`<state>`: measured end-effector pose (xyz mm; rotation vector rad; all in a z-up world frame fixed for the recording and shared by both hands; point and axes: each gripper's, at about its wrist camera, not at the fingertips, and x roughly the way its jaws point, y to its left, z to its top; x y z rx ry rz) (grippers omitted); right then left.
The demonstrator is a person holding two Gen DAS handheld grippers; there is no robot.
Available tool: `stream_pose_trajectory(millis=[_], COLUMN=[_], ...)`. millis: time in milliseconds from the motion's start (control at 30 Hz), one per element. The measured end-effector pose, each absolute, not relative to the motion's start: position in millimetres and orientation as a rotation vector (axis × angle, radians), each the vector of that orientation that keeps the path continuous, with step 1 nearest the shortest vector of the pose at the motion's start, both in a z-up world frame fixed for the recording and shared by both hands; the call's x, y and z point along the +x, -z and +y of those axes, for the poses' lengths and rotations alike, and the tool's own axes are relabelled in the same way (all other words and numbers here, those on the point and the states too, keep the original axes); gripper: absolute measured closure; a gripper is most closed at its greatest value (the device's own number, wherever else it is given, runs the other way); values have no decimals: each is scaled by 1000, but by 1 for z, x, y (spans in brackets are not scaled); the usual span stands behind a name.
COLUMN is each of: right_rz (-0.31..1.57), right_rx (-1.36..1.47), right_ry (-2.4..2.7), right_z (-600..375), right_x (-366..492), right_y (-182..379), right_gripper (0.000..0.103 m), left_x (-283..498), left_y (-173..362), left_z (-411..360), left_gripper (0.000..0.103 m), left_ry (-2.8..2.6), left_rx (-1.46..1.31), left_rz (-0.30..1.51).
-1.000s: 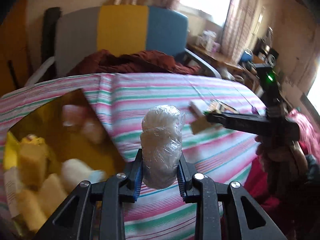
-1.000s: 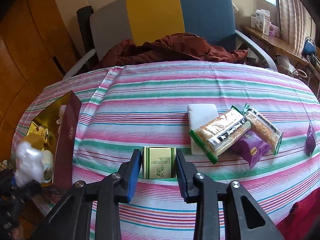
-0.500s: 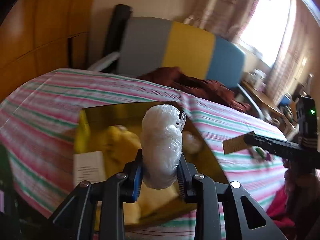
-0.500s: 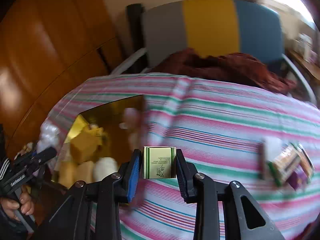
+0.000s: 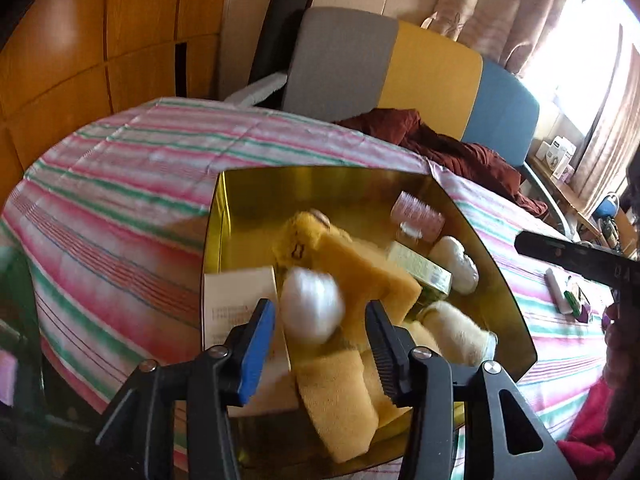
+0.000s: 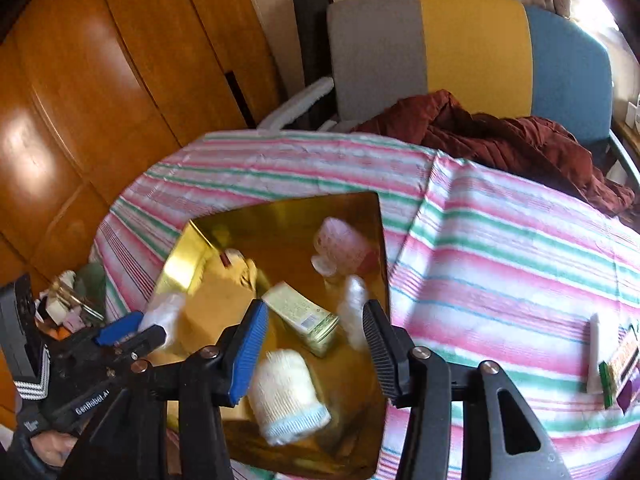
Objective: Organize objects
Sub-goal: 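Carry cotton ball and small box over the tray and release both into it, then withdraw both open grippers from the tray toward the snack packets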
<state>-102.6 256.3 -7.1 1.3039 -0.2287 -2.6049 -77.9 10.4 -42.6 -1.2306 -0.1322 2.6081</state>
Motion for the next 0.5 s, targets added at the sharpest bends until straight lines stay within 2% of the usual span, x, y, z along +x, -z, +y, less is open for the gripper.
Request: stream_pose_trajectory(millis=[233,267,333,400,500], right_rz=[-206,-203,-177,-139,-89], right_rx=[1377,1381,1386,1382,1374], right_ry=[2608,2608,2614,2625,2639], right_z=[260,260,258,255,250], right_x=[-80,-77,-70,-63,-56], right_y=[24,26,28,29,29], right_gripper=[52,50,45,41,39], left_x=[-70,-68,-63,-57,-46], left_y=[32,28,19,11,-1], left_z=[9,10,15,22,33], left_gripper=[46,45,35,30,30], left_ry=[-2626,-2633,-2657,-2687,-2712], left_rx=[-1199,-1185,-1150,-1105,-1041], left_rz=[-173,-169,-141,-102,-32])
